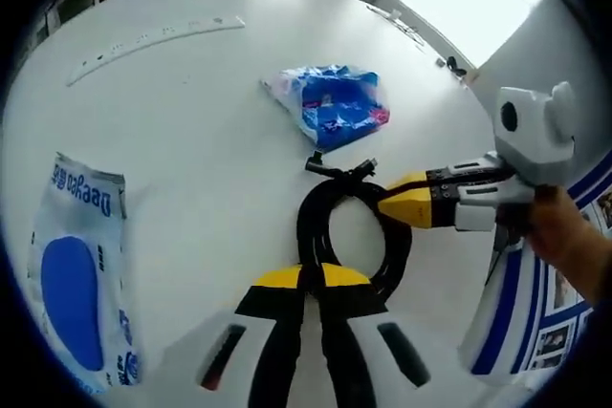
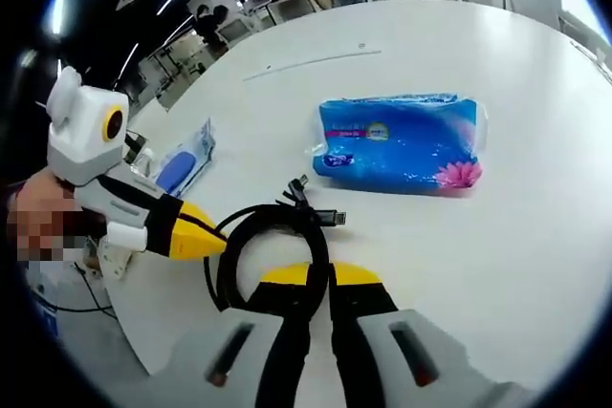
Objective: Arrange the tabletop items into an orderly group along one side of the table until the central work area is clear of visible clutter.
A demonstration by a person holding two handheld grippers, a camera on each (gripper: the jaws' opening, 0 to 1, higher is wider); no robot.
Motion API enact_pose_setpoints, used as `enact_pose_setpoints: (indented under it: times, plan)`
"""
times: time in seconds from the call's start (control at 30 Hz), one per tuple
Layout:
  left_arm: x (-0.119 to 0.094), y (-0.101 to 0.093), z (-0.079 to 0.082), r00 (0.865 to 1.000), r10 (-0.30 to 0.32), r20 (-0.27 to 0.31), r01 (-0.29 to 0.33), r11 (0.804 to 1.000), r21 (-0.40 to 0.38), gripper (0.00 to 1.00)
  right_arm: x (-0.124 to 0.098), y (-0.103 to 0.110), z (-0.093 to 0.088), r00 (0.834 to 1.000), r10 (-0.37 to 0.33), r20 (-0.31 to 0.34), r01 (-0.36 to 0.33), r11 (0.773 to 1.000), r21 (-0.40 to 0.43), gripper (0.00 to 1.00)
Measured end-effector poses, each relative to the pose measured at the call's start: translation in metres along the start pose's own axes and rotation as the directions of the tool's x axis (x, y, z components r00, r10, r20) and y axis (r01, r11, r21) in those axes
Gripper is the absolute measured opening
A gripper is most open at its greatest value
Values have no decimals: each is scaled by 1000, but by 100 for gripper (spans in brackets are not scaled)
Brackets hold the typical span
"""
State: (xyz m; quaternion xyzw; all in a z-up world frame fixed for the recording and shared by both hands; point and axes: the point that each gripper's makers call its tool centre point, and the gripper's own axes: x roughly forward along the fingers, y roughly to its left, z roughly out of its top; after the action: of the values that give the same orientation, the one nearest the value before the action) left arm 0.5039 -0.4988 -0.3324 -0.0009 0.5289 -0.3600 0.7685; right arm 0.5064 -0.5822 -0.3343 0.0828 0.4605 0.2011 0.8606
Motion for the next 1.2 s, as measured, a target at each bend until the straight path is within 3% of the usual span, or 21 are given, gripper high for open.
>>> enact_pose_setpoints:
  times: [0.17, 0.47, 0.83, 1.2]
  plan:
    - [0, 3, 0, 1000, 9, 8, -9, 1000, 1, 5, -1, 0, -1, 1000, -6, 1, 6, 1000, -8, 8]
    - [-2, 6, 0, 1000, 21, 18, -21, 1000, -2, 21, -4, -2, 0, 1000, -8, 15, 8, 1000, -11, 18]
    - [-6, 5, 3, 999, 17, 28, -17, 1000, -1, 26, -7, 1, 5, 1000, -8, 28, 9, 1000, -28, 28]
    - [-17, 8, 9, 998, 28, 54, -29, 1000, 10, 37, -14, 2, 14, 999, -15, 48, 17, 999, -36, 35]
